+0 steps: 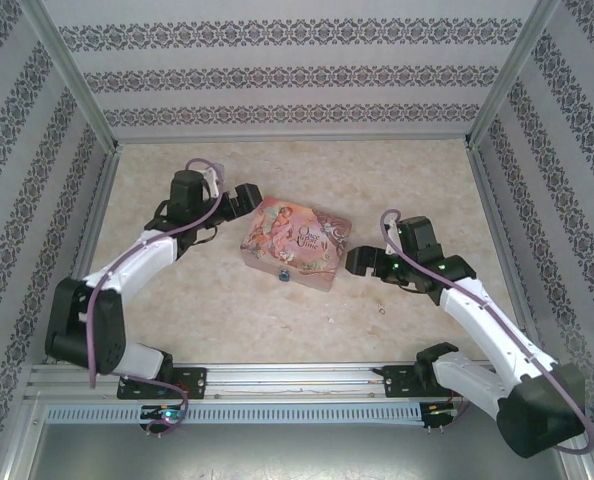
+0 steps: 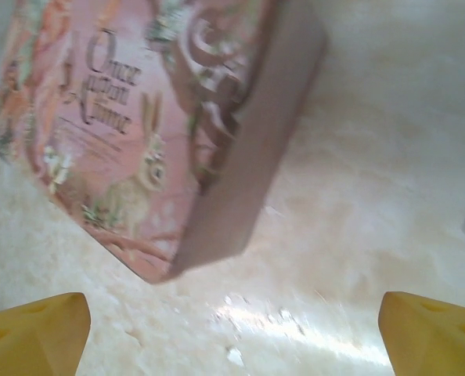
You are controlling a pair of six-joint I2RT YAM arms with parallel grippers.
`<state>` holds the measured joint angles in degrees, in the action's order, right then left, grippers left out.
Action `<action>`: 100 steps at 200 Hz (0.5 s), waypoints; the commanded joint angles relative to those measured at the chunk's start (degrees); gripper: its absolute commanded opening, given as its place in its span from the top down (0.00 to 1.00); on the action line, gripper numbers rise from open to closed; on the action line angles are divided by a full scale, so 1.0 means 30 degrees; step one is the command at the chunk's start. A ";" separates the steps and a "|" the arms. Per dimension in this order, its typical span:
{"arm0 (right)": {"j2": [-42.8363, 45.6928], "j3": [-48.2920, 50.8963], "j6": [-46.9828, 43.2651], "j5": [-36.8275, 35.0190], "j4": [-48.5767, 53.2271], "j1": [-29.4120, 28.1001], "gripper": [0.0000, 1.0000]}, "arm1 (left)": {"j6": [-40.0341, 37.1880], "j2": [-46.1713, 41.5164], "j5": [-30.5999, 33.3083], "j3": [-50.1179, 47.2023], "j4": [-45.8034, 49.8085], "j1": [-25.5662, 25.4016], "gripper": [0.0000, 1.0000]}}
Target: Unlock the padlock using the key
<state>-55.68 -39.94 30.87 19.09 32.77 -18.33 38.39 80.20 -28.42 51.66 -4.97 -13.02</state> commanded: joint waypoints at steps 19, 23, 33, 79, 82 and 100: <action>0.0631 0.0480 0.1252 -0.1960 0.4220 0.0189 0.18 | 0.1198 -0.2965 0.0668 -0.3008 0.0465 0.0047 0.01; 0.0546 0.0543 0.1252 -0.2136 0.4320 0.0211 0.20 | 0.1323 -0.3194 0.0709 -0.3294 0.0453 0.0033 0.00; 0.0287 0.0653 0.1394 -0.2432 0.4335 0.0219 0.25 | 0.1573 -0.3793 0.0866 -0.3887 0.0442 0.0017 0.01; -0.1893 0.1335 0.1774 -0.3698 0.3533 0.0198 0.43 | 0.2339 -0.5672 0.1432 -0.5990 0.0478 -0.0026 0.01; -0.2021 0.1402 0.1804 -0.3786 0.3458 0.0192 0.44 | 0.2370 -0.5777 0.1446 -0.6086 0.0481 -0.0027 0.01; -0.2713 0.1790 0.1911 -0.4291 0.2962 0.0098 0.49 | 0.2473 -0.6403 0.1604 -0.6593 0.0579 -0.0025 0.01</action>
<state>-61.71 -36.29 35.64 10.24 42.50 -18.11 44.07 63.66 -25.06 33.36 -3.81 -13.02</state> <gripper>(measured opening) 0.542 0.994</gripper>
